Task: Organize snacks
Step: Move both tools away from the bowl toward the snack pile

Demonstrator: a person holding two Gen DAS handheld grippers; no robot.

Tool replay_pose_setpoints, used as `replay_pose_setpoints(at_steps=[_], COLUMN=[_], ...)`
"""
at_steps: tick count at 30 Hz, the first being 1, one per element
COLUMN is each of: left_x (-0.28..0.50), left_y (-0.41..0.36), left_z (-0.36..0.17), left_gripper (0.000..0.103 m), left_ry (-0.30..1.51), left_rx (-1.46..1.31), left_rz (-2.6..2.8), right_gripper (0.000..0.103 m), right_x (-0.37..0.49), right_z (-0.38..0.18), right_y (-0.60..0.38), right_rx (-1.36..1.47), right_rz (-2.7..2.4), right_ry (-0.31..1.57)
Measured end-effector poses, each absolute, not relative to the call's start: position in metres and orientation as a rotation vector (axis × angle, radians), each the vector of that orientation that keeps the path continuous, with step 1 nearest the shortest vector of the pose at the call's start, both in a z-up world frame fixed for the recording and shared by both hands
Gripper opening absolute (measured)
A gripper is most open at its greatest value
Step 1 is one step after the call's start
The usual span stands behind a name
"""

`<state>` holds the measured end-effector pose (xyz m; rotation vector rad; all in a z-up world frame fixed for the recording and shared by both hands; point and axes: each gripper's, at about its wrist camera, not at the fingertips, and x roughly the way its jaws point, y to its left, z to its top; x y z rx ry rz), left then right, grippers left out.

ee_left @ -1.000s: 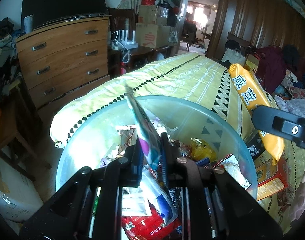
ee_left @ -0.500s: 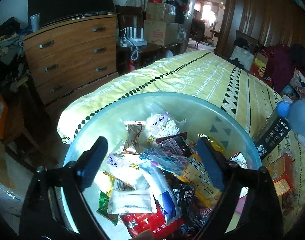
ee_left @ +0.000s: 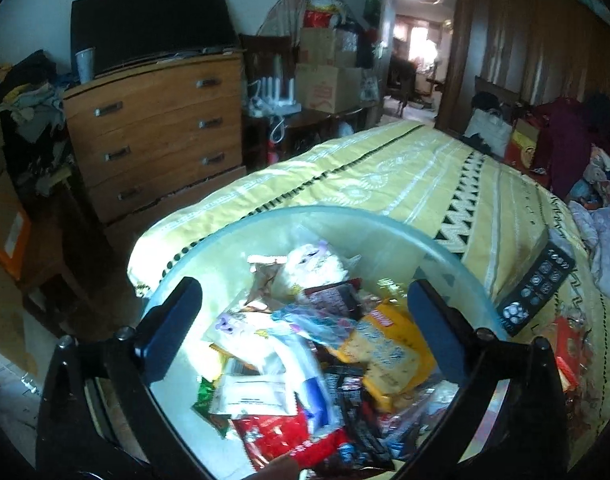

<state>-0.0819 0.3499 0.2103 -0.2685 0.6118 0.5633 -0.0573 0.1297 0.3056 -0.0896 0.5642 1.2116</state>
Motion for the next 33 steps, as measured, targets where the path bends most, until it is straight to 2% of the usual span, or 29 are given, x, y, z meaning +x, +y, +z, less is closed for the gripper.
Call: replay_pose_setpoints(at_steps=[7,15,19,22,25,33], left_x=[-0.082,-0.075,-0.048,-0.005,0.031,0.076], left_y=[0.274,0.105,0.044,0.011,-0.007,-0.034], left_z=[0.226,0.236,0.200,0.147,0.101,0.047], left_gripper=[0.103,0.103,0.103,0.102,0.093,0.093], left_ry=[0.532,0.536,0.665,0.830,0.932,1.020], left_rx=[-0.211,0.017,0.050,0.024,0.006,0.061], left_rz=[0.292,-0.206,-0.401,-0.500,-0.510,-0.439], right_gripper=[0.084,0.084,0.084,0.084,0.084,0.084], right_x=[-0.100,-0.112,-0.114,-0.116,-0.112,-0.088], right_z=[0.270,0.161,0.124,0.104,0.083,0.067], right_y=[0.044,-0.114,-0.191,-0.232,-0.271,-0.326], right_rx=[-0.063,0.041,0.120,0.179,0.258,0.349], right_rz=[1.130,0.887,0.753,0.690,0.632,0.574], right_ry=[0.516,0.840,0.940,0.978,1.013,1.033])
